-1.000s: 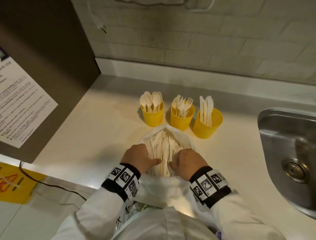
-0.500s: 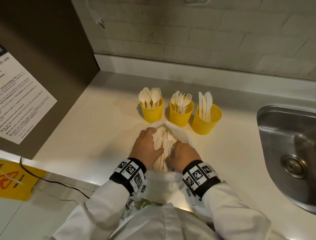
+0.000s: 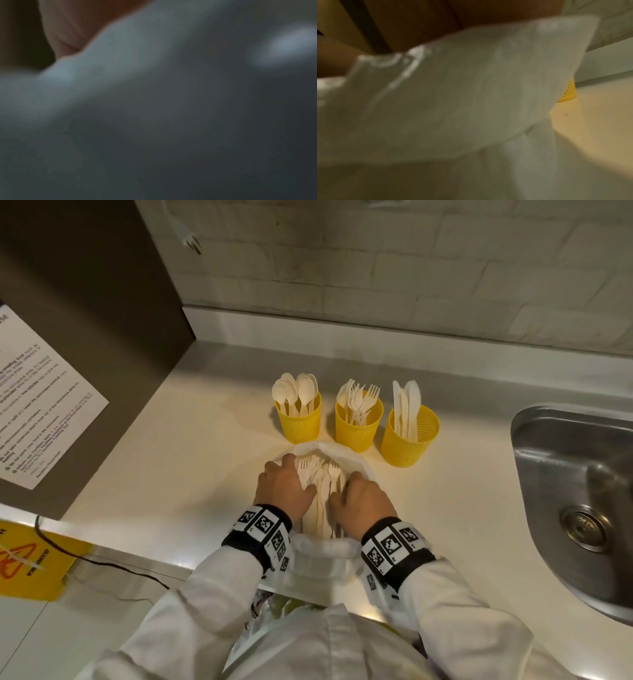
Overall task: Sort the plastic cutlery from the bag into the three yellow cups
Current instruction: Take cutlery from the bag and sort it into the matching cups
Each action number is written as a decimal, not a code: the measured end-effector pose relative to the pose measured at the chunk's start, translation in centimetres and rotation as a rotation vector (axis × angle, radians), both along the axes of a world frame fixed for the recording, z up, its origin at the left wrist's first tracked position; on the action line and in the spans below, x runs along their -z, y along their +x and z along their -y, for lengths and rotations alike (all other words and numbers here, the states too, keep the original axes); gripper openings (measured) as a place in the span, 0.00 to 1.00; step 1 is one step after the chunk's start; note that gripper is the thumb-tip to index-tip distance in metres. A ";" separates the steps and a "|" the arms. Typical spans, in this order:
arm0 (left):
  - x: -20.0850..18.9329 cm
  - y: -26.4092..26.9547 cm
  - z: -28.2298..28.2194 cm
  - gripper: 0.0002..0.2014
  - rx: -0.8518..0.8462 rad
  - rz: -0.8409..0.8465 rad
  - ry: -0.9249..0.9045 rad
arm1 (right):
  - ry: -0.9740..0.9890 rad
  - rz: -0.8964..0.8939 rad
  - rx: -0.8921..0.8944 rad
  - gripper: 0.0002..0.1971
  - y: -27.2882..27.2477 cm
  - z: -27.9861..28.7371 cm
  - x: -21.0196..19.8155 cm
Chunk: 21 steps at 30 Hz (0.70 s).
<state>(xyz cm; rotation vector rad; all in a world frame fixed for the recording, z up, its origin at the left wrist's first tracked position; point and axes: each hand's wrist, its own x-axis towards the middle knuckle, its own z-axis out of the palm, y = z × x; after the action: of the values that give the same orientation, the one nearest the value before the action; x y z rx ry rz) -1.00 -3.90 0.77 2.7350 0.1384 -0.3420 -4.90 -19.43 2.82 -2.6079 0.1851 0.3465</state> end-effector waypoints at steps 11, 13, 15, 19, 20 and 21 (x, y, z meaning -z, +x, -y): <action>-1.0 2.5 0.4 0.19 0.113 -0.033 0.079 | -0.078 -0.138 -0.014 0.27 1.4 -0.7 0.2; -1.2 2.8 0.3 0.18 0.147 -0.003 0.134 | -0.055 -0.142 0.011 0.26 1.5 -0.6 0.4; -1.4 2.8 0.2 0.19 0.169 0.020 0.165 | -0.030 -0.145 0.028 0.26 1.6 -0.4 0.5; -1.4 2.5 0.5 0.21 0.179 0.059 0.154 | -0.023 -0.110 0.034 0.26 1.4 -0.1 0.5; -1.3 2.4 0.5 0.21 0.177 0.066 0.158 | -0.028 -0.093 0.030 0.26 1.3 -0.1 0.5; -1.2 2.3 0.6 0.22 0.176 0.076 0.161 | -0.032 -0.080 0.026 0.26 1.2 -0.1 0.5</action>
<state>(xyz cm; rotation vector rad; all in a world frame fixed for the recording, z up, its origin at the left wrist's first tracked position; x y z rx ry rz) 1.31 -4.51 1.95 2.9233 -0.1008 -0.2852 -3.68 -19.36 2.32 -2.6227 0.2534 0.4421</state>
